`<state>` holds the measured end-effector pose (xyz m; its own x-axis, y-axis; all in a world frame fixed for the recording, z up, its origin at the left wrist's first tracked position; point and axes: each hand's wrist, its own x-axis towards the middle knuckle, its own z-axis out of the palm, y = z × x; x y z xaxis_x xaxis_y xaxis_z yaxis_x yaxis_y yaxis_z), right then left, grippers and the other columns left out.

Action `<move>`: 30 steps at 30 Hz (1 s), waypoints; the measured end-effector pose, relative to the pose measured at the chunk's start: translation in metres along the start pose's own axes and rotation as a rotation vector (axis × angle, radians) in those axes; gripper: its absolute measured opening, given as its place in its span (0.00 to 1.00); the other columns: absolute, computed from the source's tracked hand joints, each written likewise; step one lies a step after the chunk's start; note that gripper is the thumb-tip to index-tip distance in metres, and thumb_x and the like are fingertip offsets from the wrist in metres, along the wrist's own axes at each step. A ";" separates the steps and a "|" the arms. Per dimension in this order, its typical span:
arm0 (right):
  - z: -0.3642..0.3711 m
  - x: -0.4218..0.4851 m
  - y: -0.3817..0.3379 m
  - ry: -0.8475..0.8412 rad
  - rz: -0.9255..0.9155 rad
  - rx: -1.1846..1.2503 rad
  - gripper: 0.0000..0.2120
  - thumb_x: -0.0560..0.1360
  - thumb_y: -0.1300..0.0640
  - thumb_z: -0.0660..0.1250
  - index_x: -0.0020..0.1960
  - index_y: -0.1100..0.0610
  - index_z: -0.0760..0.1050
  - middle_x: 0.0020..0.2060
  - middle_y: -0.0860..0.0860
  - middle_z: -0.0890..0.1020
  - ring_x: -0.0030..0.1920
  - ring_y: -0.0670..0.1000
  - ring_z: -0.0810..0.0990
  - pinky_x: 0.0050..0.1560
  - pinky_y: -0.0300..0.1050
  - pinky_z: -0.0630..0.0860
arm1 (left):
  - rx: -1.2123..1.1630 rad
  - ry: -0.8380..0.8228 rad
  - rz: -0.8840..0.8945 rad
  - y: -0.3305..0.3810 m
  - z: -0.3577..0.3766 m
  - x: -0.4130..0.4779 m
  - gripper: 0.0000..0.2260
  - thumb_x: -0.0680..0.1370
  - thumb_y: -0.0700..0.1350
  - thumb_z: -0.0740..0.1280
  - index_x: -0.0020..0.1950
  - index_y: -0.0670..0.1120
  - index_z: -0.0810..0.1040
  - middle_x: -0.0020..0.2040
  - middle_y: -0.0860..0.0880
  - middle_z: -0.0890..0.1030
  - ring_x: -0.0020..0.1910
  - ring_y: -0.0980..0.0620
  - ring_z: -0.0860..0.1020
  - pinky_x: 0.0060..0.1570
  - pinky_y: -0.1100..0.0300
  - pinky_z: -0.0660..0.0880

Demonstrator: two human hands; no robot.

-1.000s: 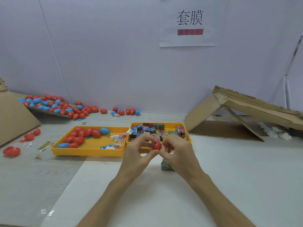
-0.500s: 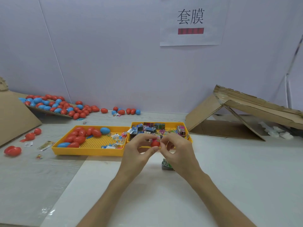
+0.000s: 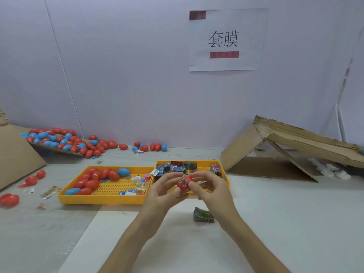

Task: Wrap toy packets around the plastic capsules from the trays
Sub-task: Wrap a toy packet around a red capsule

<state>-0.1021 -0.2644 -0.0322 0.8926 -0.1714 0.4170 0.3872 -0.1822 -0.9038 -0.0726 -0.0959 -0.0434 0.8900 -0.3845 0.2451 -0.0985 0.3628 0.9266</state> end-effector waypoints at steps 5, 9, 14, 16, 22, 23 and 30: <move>-0.001 -0.001 0.000 -0.006 0.022 -0.026 0.07 0.74 0.56 0.75 0.49 0.44 0.85 0.46 0.41 0.86 0.45 0.43 0.83 0.43 0.37 0.78 | -0.002 -0.002 -0.018 0.001 0.000 0.000 0.17 0.74 0.40 0.71 0.63 0.43 0.81 0.60 0.40 0.82 0.62 0.40 0.80 0.59 0.52 0.79; -0.003 -0.002 -0.001 0.004 0.021 0.005 0.07 0.73 0.57 0.77 0.47 0.46 0.85 0.45 0.43 0.86 0.44 0.44 0.84 0.44 0.36 0.78 | -0.008 0.005 -0.025 0.002 0.003 -0.002 0.16 0.73 0.39 0.72 0.61 0.44 0.82 0.61 0.41 0.82 0.61 0.40 0.81 0.57 0.55 0.79; -0.001 -0.002 -0.001 -0.046 0.113 0.088 0.09 0.71 0.61 0.78 0.46 0.54 0.80 0.44 0.50 0.86 0.44 0.49 0.85 0.42 0.38 0.78 | 0.050 0.138 -0.023 0.006 0.003 -0.002 0.17 0.72 0.42 0.78 0.60 0.48 0.83 0.56 0.43 0.84 0.54 0.42 0.84 0.50 0.57 0.81; -0.002 -0.002 -0.001 -0.052 0.149 0.147 0.08 0.73 0.61 0.77 0.49 0.56 0.81 0.45 0.52 0.87 0.45 0.50 0.85 0.44 0.40 0.79 | 0.093 0.148 -0.027 0.007 0.004 -0.002 0.15 0.74 0.45 0.75 0.60 0.49 0.82 0.55 0.45 0.85 0.52 0.43 0.85 0.47 0.57 0.82; -0.020 0.016 -0.004 0.053 0.472 0.502 0.09 0.78 0.64 0.69 0.57 0.61 0.80 0.48 0.57 0.87 0.45 0.51 0.86 0.42 0.39 0.81 | 0.179 0.240 0.037 0.007 0.001 0.000 0.11 0.80 0.37 0.67 0.50 0.52 0.85 0.47 0.46 0.85 0.40 0.49 0.83 0.38 0.61 0.79; -0.020 0.022 -0.006 0.021 0.529 0.512 0.09 0.79 0.63 0.69 0.58 0.62 0.80 0.49 0.58 0.87 0.45 0.51 0.87 0.42 0.39 0.81 | 0.176 0.254 0.041 0.008 0.001 -0.001 0.12 0.81 0.36 0.66 0.48 0.52 0.85 0.45 0.46 0.85 0.39 0.50 0.82 0.37 0.61 0.78; -0.080 0.120 -0.045 0.453 0.369 1.072 0.11 0.84 0.57 0.60 0.62 0.61 0.72 0.53 0.57 0.85 0.49 0.53 0.85 0.50 0.42 0.78 | 0.162 0.221 0.026 0.009 0.001 -0.002 0.13 0.80 0.36 0.66 0.42 0.50 0.85 0.40 0.45 0.83 0.35 0.49 0.80 0.34 0.61 0.77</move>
<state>-0.0311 -0.3537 0.0661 0.9110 -0.4047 -0.0790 0.3127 0.8031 -0.5073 -0.0756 -0.0925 -0.0350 0.9600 -0.1756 0.2179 -0.1768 0.2230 0.9586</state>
